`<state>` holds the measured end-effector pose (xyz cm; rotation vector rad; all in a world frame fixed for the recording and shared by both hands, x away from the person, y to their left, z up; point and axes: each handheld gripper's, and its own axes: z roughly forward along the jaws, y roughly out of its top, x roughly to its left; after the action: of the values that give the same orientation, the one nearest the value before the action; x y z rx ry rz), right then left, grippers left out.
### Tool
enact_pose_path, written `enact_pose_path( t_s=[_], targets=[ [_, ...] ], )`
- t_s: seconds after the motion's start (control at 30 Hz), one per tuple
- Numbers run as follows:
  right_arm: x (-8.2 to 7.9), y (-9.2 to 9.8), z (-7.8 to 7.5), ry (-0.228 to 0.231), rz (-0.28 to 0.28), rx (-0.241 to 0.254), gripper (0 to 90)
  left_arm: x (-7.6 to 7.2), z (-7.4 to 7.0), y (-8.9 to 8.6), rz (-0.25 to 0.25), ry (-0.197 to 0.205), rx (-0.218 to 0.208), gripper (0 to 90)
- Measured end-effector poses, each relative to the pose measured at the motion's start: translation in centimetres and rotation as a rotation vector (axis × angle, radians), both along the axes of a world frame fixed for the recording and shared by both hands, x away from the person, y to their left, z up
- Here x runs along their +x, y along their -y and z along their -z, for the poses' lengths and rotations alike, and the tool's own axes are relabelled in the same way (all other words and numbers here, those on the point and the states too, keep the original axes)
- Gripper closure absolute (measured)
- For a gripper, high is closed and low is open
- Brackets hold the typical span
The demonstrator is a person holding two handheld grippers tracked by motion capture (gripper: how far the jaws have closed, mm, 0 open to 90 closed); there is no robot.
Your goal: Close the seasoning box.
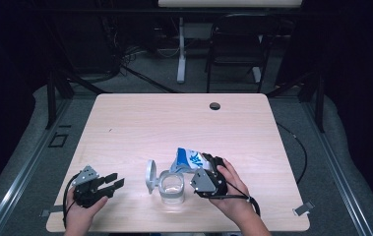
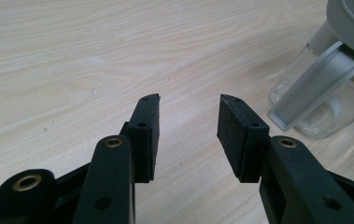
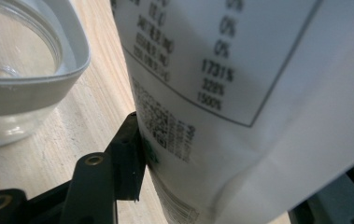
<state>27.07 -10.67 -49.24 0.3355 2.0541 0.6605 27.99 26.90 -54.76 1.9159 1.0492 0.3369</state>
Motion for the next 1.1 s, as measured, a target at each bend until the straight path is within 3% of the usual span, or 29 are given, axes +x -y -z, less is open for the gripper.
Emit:
enact_pose_path(
  t_s=[0.07, 0.3, 0.33, 0.73, 0.8, 0.83, 0.87, 1.1],
  targets=[
    [-0.1, -0.1, 0.0, 0.023, 0.009, -0.036, 45.1, 0.0, 0.0, -0.1, 0.0, 0.001, 0.001, 59.5],
    [-0.2, -0.2, 0.5, 0.046, 0.013, -0.032, 45.1, 0.0, 0.0, 0.0, -0.001, 0.001, 0.003, 59.4],
    [-0.3, -0.3, 0.4, 0.047, 0.016, -0.055, 45.1, 0.0, 0.0, 0.0, -0.001, 0.001, 0.002, 59.4],
    [-0.4, -0.3, 1.0, 0.066, 0.003, -0.086, 45.3, 0.0, 0.1, 0.0, -0.003, 0.002, 0.002, 59.4],
    [-0.4, -0.3, 1.0, 0.072, 0.005, -0.12, 45.3, 0.0, 0.1, 0.0, -0.003, 0.001, 0.003, 59.4],
    [-0.4, -0.3, 1.2, 0.078, 0.001, -0.108, 45.3, 0.0, 0.1, 0.0, -0.003, 0.001, 0.003, 59.4],
    [-0.5, -0.3, 1.1, 0.077, 0.007, -0.137, 45.3, 0.0, 0.1, 0.0, 0.0, 0.001, 0.006, 59.4],
    [-0.5, -0.1, 1.4, 0.104, 0.008, -0.182, 45.5, 0.0, 0.1, -0.1, -0.001, -0.008, 0.01, 59.4]
  ],
)
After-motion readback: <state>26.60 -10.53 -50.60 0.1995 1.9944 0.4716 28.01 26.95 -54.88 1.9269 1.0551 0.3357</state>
